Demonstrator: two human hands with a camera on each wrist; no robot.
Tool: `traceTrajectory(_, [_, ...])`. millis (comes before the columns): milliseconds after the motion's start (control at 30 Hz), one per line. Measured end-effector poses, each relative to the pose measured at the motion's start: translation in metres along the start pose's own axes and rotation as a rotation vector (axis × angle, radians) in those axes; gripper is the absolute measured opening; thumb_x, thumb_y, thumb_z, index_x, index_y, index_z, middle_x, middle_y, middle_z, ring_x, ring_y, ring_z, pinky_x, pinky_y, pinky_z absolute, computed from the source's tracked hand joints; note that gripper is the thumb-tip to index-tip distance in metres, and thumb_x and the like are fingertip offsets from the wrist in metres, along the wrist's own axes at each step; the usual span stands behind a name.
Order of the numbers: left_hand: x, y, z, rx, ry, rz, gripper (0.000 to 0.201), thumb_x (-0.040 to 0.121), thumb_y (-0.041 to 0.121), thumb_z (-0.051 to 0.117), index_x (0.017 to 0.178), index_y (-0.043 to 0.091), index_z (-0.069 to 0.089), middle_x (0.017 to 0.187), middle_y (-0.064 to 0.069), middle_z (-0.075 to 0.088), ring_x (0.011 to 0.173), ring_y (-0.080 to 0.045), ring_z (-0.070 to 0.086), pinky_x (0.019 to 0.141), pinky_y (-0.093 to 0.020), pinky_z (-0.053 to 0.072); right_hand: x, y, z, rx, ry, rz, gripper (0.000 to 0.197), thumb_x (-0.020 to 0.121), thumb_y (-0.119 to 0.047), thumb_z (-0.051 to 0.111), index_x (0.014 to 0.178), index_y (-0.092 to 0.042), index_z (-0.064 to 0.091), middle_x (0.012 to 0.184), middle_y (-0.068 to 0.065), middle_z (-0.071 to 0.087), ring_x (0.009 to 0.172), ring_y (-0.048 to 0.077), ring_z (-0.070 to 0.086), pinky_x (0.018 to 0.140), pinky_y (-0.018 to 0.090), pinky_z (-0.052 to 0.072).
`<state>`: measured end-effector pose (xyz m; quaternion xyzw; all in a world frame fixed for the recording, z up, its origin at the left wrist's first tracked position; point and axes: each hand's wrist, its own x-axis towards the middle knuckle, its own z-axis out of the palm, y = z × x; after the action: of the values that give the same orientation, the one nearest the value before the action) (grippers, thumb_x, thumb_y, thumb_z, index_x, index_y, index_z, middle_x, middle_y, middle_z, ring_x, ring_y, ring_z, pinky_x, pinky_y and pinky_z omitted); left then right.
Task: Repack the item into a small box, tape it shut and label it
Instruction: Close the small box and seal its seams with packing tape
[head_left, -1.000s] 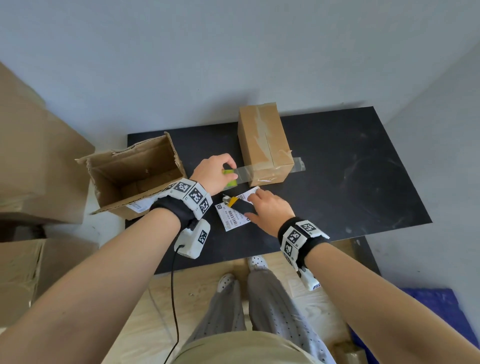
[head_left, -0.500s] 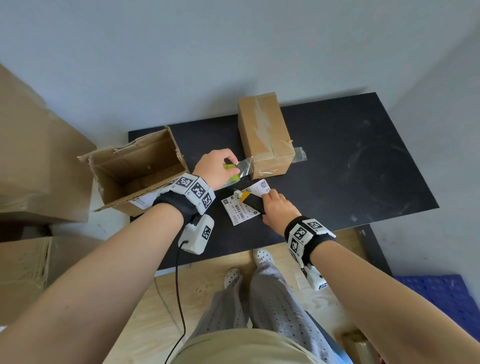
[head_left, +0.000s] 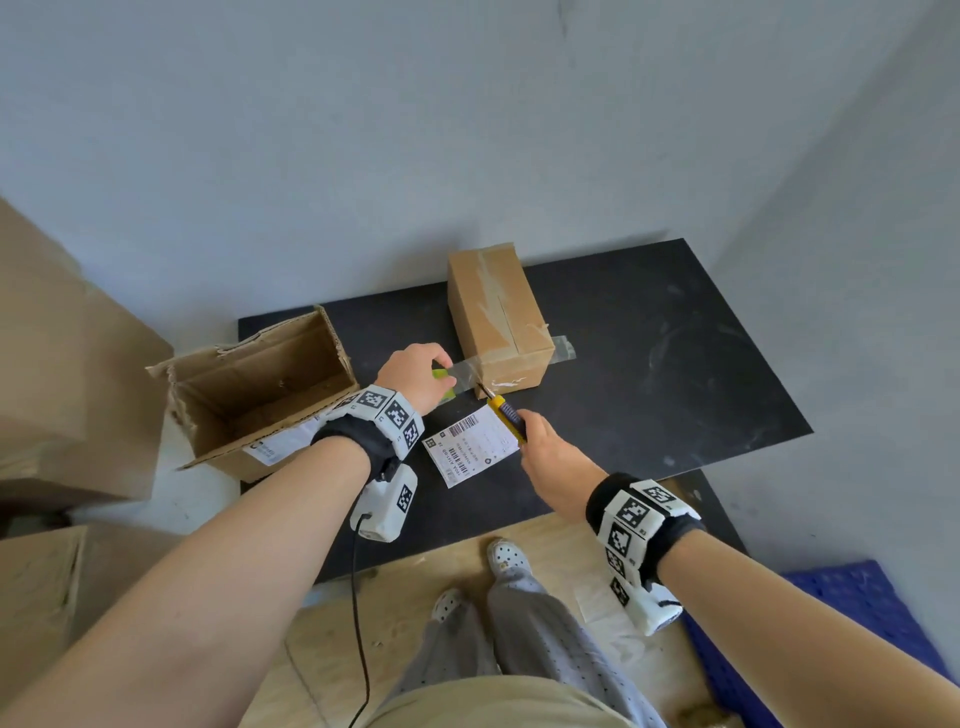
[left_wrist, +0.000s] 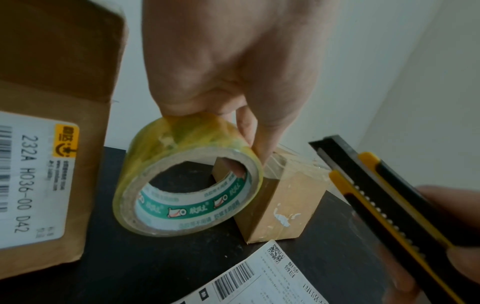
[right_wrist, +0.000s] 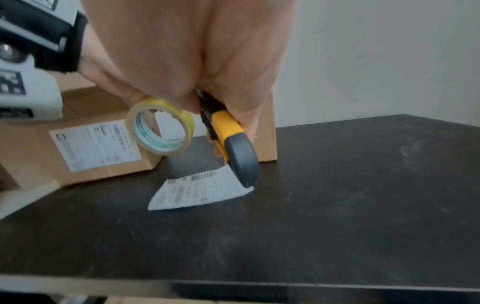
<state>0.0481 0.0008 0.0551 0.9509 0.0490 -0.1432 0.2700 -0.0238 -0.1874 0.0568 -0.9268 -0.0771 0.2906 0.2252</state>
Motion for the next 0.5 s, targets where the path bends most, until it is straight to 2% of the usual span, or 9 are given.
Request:
traceTrajectory(67, [0.0, 0.001, 0.0, 0.009, 0.015, -0.004, 0.02, 0.09, 0.028, 0.06, 0.108, 0.021, 0.061, 0.112, -0.005, 0.063, 0.102, -0.023, 0.059, 0.072, -0.028, 0.044, 0.005, -0.005, 0.002, -0.018, 0.016, -0.014, 0.061, 0.094, -0.004, 0.045, 0.146, -0.012, 0.015, 0.128, 0.009, 0.046, 0.058, 0.007, 0.041, 0.054, 0.018, 0.035])
traceTrajectory(133, [0.0, 0.0, 0.001, 0.007, 0.031, 0.002, 0.018, 0.09, 0.027, 0.06, 0.107, 0.021, 0.062, 0.11, -0.005, 0.064, 0.1, -0.022, 0.06, 0.071, -0.028, 0.043, 0.013, -0.01, 0.004, -0.036, 0.025, -0.011, 0.058, 0.095, -0.005, 0.044, 0.145, -0.009, 0.015, 0.124, 0.011, 0.048, 0.057, 0.007, 0.04, 0.05, 0.017, 0.031])
traceTrajectory(167, [-0.001, 0.0, 0.001, 0.007, 0.035, 0.009, 0.018, 0.089, 0.026, 0.061, 0.106, 0.02, 0.061, 0.109, -0.005, 0.064, 0.099, -0.022, 0.06, 0.07, -0.028, 0.044, 0.016, -0.014, 0.004, -0.03, 0.025, 0.0, 0.056, 0.096, -0.007, 0.044, 0.145, -0.008, 0.016, 0.121, 0.011, 0.049, 0.06, 0.008, 0.045, 0.054, 0.018, 0.036])
traceTrajectory(233, [-0.002, 0.001, 0.002, 0.003, 0.045, 0.014, 0.016, 0.088, 0.027, 0.062, 0.103, 0.02, 0.061, 0.107, -0.004, 0.065, 0.096, -0.021, 0.061, 0.07, -0.028, 0.045, 0.02, -0.021, 0.003, 0.039, 0.013, 0.034, 0.053, 0.097, -0.011, 0.044, 0.143, -0.011, 0.017, 0.12, 0.009, 0.05, 0.077, 0.018, 0.058, 0.069, 0.031, 0.049])
traceTrajectory(300, [-0.003, 0.001, 0.003, -0.005, 0.059, 0.009, 0.015, 0.088, 0.027, 0.061, 0.102, 0.021, 0.061, 0.105, -0.004, 0.065, 0.095, -0.021, 0.061, 0.069, -0.029, 0.045, 0.022, -0.026, 0.003, 0.077, 0.007, 0.06, 0.051, 0.097, -0.015, 0.045, 0.141, -0.014, 0.019, 0.121, 0.009, 0.052, 0.092, 0.025, 0.061, 0.082, 0.042, 0.052])
traceTrajectory(500, [-0.004, 0.0, 0.007, -0.024, 0.118, 0.024, 0.012, 0.095, 0.026, 0.052, 0.097, 0.02, 0.062, 0.1, -0.004, 0.065, 0.09, -0.02, 0.06, 0.066, -0.028, 0.042, 0.029, -0.031, 0.005, 0.073, -0.018, 0.138, 0.042, 0.093, -0.009, 0.047, 0.13, -0.016, 0.029, 0.107, 0.006, 0.058, 0.089, 0.022, 0.061, 0.085, 0.04, 0.051])
